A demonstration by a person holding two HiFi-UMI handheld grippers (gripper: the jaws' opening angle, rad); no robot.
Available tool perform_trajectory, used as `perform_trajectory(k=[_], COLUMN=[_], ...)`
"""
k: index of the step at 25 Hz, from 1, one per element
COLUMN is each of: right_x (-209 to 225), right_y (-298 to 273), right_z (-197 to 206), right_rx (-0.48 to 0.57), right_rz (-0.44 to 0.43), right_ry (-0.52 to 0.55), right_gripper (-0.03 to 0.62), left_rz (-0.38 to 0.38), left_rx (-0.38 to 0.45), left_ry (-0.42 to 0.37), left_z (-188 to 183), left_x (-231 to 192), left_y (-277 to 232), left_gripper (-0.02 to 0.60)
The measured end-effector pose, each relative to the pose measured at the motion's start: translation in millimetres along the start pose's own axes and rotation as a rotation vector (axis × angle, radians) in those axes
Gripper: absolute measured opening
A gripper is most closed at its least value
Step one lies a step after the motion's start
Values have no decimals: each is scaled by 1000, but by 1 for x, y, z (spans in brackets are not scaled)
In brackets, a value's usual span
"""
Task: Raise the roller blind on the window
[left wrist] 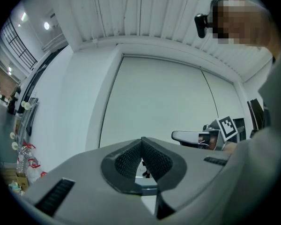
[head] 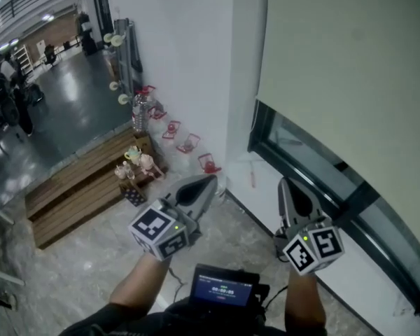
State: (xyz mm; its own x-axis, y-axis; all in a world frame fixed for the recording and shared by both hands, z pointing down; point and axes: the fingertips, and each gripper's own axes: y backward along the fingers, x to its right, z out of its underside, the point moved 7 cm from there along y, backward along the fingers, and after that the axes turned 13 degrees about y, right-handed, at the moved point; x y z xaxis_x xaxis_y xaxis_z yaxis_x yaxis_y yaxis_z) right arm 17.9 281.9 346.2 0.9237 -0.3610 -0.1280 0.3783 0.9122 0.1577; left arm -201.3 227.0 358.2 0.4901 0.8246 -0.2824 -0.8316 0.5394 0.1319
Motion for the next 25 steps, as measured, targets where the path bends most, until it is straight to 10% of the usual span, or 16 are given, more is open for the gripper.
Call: perform_trajectory(k=[25], right_x=[142], right_y=[-90], right_z=[29], right_rx=[50], right_rz=[-165], right_ry=[-31], right_gripper=[0], left_rz=[-104], left_rx=[-7], left_ry=[-34], left_z=[-2], left_x=[-38], left_y=[-154], left_gripper=[-11])
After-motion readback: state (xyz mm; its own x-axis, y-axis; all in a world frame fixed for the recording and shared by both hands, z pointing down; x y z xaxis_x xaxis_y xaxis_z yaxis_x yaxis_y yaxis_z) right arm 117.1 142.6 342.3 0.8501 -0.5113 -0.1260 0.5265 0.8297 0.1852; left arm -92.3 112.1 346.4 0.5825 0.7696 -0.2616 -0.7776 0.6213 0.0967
